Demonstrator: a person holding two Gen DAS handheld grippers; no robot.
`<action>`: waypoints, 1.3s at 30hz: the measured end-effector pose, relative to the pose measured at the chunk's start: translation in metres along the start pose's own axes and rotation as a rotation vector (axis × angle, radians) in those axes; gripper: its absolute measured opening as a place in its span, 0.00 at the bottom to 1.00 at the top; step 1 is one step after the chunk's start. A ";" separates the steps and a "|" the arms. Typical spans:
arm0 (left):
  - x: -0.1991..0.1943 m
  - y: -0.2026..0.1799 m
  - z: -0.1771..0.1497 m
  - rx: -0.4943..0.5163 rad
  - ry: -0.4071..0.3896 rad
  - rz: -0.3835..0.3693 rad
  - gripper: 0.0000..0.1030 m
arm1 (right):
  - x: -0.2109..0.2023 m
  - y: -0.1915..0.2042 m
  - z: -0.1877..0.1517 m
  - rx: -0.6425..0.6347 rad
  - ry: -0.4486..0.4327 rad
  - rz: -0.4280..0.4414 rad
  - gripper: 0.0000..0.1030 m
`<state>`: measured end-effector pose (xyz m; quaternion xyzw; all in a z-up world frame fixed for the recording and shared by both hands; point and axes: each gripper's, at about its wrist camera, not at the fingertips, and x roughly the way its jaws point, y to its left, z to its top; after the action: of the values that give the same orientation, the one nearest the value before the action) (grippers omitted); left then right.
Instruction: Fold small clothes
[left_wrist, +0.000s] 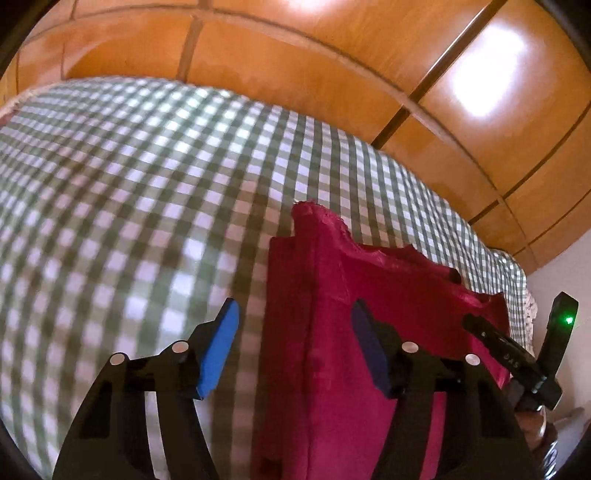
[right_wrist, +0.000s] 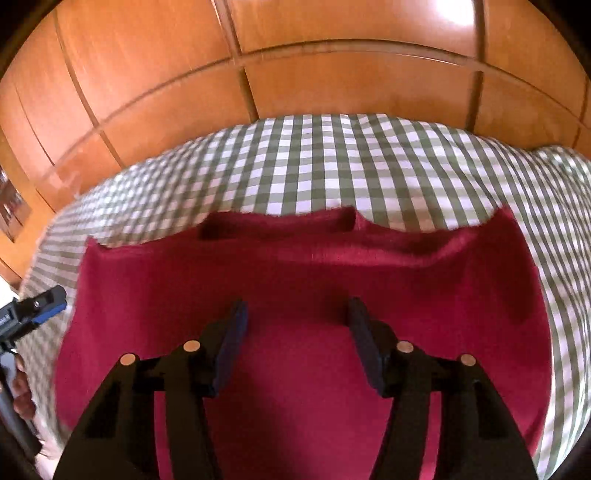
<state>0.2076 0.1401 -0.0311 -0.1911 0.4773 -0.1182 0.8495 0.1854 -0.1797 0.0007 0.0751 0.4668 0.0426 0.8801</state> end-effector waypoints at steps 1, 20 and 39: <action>0.007 0.001 0.002 -0.005 0.010 -0.005 0.61 | 0.004 0.000 0.001 -0.003 0.004 0.000 0.51; 0.030 -0.021 0.005 0.157 -0.113 0.270 0.48 | 0.027 -0.003 0.009 -0.013 -0.022 -0.049 0.04; 0.021 -0.066 -0.041 0.231 -0.091 0.169 0.54 | -0.033 -0.115 -0.024 0.309 -0.087 -0.072 0.38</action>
<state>0.1817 0.0641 -0.0378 -0.0566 0.4358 -0.0916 0.8936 0.1470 -0.2957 -0.0053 0.1946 0.4317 -0.0645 0.8784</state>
